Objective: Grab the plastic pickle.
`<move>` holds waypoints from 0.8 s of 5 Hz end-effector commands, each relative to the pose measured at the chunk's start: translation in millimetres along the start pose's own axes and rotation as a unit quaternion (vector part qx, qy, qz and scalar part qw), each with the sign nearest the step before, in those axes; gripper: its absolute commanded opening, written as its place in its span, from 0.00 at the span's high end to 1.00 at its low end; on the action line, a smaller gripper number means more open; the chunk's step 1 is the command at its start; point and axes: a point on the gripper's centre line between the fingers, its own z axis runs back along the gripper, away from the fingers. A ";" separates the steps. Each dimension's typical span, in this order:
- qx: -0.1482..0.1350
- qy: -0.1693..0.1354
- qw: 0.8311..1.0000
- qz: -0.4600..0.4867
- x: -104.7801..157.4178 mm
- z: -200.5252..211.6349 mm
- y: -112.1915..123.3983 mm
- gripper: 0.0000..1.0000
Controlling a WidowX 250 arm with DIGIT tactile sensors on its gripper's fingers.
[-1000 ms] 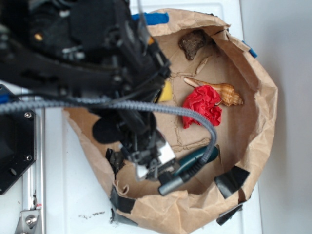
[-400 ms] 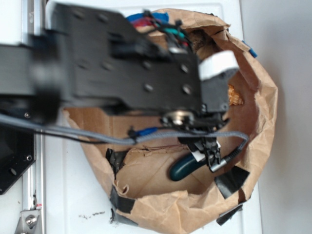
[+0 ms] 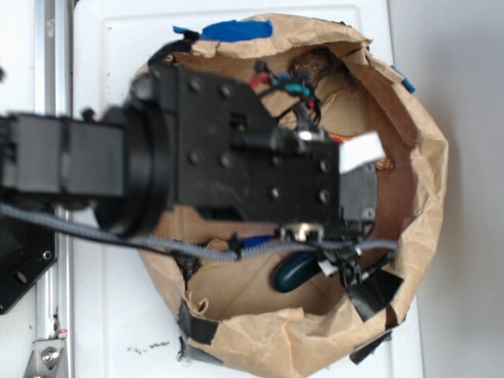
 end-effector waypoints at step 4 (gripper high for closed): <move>-0.029 0.011 0.999 -0.037 -21.2 -45.9 -37.9 0.00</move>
